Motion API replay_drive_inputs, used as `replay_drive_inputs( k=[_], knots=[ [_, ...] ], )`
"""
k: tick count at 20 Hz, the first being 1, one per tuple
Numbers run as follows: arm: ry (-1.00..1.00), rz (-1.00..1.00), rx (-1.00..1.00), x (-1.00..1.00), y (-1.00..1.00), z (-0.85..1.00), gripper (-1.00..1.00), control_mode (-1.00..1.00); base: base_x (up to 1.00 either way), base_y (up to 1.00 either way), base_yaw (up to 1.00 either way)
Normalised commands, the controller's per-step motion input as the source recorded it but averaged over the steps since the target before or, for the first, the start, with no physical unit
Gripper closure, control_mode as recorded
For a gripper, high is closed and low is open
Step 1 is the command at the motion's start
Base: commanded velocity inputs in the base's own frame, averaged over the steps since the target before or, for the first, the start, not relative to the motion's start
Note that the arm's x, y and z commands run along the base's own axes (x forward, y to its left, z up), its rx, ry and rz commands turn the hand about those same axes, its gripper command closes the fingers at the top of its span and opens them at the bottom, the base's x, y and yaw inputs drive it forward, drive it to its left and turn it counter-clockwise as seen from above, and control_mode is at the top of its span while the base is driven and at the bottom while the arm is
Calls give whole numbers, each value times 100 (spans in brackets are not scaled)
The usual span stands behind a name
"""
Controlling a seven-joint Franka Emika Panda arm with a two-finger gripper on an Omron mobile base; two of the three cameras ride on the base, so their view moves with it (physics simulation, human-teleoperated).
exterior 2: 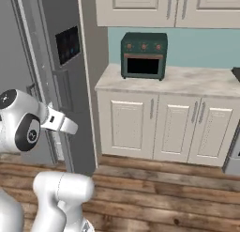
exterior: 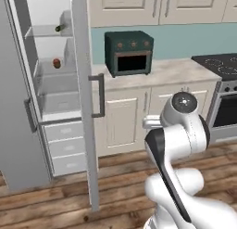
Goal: Place the kiwi in the correct fridge rack based on whether it is a fruit or vegetable. Finally, close the fridge door.
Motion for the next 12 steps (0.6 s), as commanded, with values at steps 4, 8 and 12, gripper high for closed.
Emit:
replay_drive_inputs(
  k=[4,8,12],
  knots=[
    [0,0,0,0,0,0,-100,100,80,-50,14],
    [0,0,0,0,0,0,-100,100,80,-41,17],
    [0,0,0,0,0,0,-100,100,46,-74,33]
  ],
)
